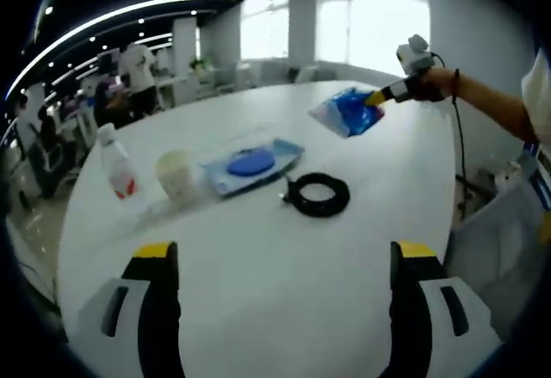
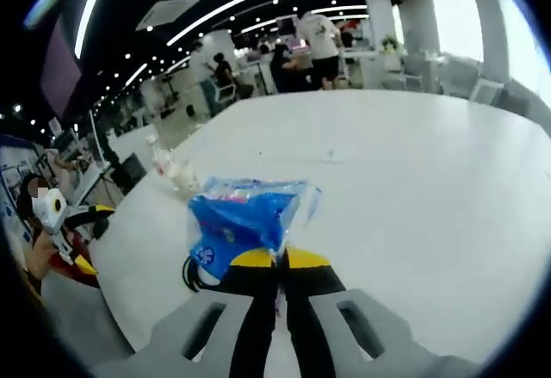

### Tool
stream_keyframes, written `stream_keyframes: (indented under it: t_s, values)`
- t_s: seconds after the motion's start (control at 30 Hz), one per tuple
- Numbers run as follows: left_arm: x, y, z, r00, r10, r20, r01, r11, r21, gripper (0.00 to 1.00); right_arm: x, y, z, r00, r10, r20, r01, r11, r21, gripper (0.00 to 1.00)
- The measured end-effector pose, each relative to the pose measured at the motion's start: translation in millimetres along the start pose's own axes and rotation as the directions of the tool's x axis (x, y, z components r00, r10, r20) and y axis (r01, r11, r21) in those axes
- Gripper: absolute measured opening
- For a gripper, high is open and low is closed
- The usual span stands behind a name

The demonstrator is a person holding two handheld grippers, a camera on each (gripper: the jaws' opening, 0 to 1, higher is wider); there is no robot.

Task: Arrange the tabletop items into an orderly group along one side of the table until the central work area is clear of visible clutter.

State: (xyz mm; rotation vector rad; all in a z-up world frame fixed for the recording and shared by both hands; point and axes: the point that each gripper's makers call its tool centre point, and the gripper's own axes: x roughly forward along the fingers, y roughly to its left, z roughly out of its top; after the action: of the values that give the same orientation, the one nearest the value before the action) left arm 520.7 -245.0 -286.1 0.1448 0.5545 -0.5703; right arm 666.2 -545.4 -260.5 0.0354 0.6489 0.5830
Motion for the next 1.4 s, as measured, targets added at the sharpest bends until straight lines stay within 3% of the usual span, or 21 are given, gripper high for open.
stream_keyframes:
  t_s: [0.07,0.2,0.3,0.4,0.57,0.87,1.13,1.27,1.3,1.4]
  values:
    - [-0.1,-0.9,-3.1,1.000,-0.007,-0.015,0.007,1.000,-0.005,0.99,4.1,-8.0,0.7,1.000,-0.012,-0.004,0.012,0.998,-0.057,0.02]
    - [0.0,-1.0,-3.6,1.000,-0.008,-0.017,0.008,1.000,-0.001,0.99,17.3,-22.6,-3.0,0.999,-0.031,-0.022,0.030,0.999,-0.040,0.02]
    - [-0.5,0.9,-2.3,1.000,0.001,-0.009,-0.001,1.000,0.003,0.99,25.0,-32.2,-3.6,0.998,-0.058,-0.038,0.055,0.995,-0.086,0.02]
    - [-0.3,0.9,-4.5,1.000,-0.002,-0.020,0.002,1.000,0.005,0.99,33.9,-35.2,-2.6,0.999,-0.037,-0.035,0.035,0.999,-0.039,0.02]
    - [-0.4,0.9,-12.5,0.998,-0.005,-0.059,0.005,1.000,0.009,0.99,49.8,-46.4,1.3,0.998,-0.045,-0.050,0.042,0.998,-0.046,0.02]
    - [-7.8,2.2,4.1,1.000,0.005,0.020,-0.006,1.000,0.018,0.99,81.1,-79.1,-6.9,0.988,-0.081,-0.131,0.072,0.995,-0.074,0.02]
    - [-8.9,8.1,7.9,0.998,0.018,0.052,-0.018,1.000,0.009,0.98,107.5,-94.6,-14.7,0.983,-0.083,-0.165,0.079,0.996,-0.031,0.03]
    - [-11.8,10.9,25.4,0.989,0.037,0.144,-0.036,0.999,-0.007,0.99,116.6,-103.4,-21.6,0.979,-0.089,-0.185,0.089,0.996,-0.012,0.03]
    - [-12.1,11.3,24.5,0.990,0.034,0.135,-0.034,0.999,-0.001,0.99,118.4,-106.3,-23.8,0.976,-0.088,-0.201,0.079,0.995,-0.056,0.03]
    - [-12.4,17.1,20.2,0.992,0.054,0.111,-0.055,0.998,0.014,0.99,122.4,-110.4,-24.1,0.977,-0.079,-0.196,0.073,0.997,-0.040,0.03]
